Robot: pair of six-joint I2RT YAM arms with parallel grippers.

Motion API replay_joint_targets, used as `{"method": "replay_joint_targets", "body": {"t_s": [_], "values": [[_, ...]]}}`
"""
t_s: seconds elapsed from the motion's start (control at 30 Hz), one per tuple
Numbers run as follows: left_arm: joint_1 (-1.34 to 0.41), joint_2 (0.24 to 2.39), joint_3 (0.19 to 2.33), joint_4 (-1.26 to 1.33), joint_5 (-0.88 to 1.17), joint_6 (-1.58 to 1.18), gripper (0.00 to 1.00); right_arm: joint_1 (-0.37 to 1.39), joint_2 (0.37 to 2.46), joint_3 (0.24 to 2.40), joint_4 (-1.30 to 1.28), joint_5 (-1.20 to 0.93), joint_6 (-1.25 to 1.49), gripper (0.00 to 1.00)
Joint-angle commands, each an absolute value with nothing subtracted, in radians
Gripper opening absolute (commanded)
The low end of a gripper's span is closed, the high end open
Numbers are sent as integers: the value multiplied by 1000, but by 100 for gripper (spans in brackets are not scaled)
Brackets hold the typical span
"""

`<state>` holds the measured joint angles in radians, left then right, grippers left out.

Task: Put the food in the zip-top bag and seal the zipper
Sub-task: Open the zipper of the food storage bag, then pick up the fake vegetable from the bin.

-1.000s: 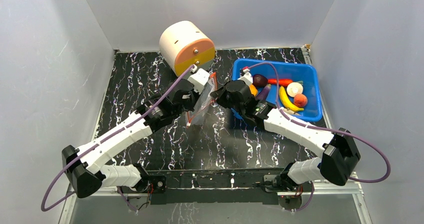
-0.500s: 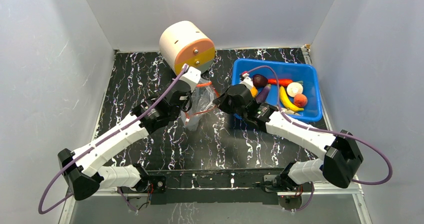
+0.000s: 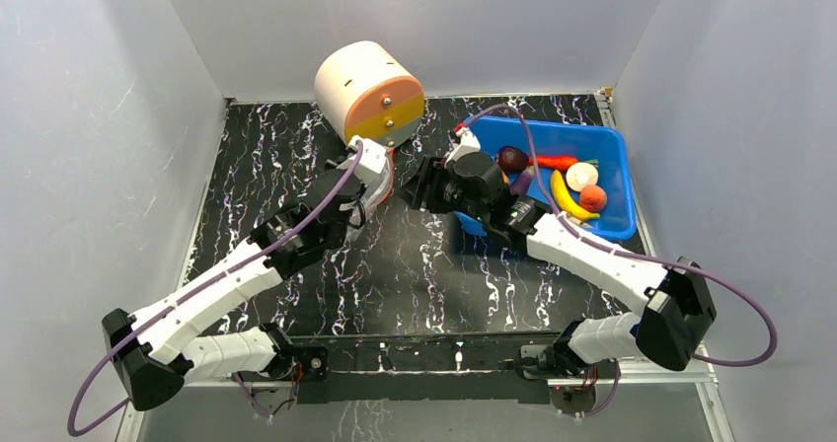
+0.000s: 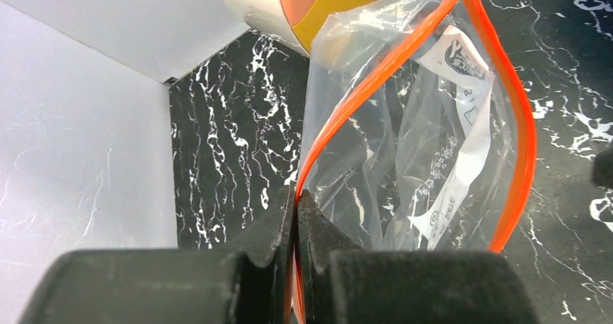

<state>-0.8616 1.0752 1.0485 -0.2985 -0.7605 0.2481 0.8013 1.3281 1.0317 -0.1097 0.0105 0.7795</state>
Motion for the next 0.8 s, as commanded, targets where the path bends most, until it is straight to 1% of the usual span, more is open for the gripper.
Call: {"method": "replay_joint_targets", "body": {"t_s": [0.0, 0.03, 0.1, 0.2, 0.27, 0.37, 0.57, 0.77], "values": [[-865, 1051, 1024, -236, -821, 295, 0, 771, 1259, 1145, -123, 45, 576, 59], [-865, 1052, 1022, -241, -806, 274, 0, 761, 1258, 1161, -147, 60, 551, 61], [-865, 1058, 1022, -264, -748, 219, 0, 731, 1260, 1188, -189, 60, 504, 62], [-865, 1062, 1034, -336, -581, 70, 0, 674, 1263, 1214, -240, 46, 429, 59], [-865, 1053, 1007, -337, -472, 1, 0, 642, 1266, 1224, -270, 57, 393, 58], [-865, 1037, 950, -315, -382, -74, 0, 592, 1269, 1223, -301, 97, 356, 59], [-865, 1016, 855, -259, -294, -133, 0, 468, 1315, 1171, -317, 182, 261, 61], [-865, 975, 821, -252, -313, -119, 0, 378, 1383, 1156, -298, 235, 192, 62]]}}
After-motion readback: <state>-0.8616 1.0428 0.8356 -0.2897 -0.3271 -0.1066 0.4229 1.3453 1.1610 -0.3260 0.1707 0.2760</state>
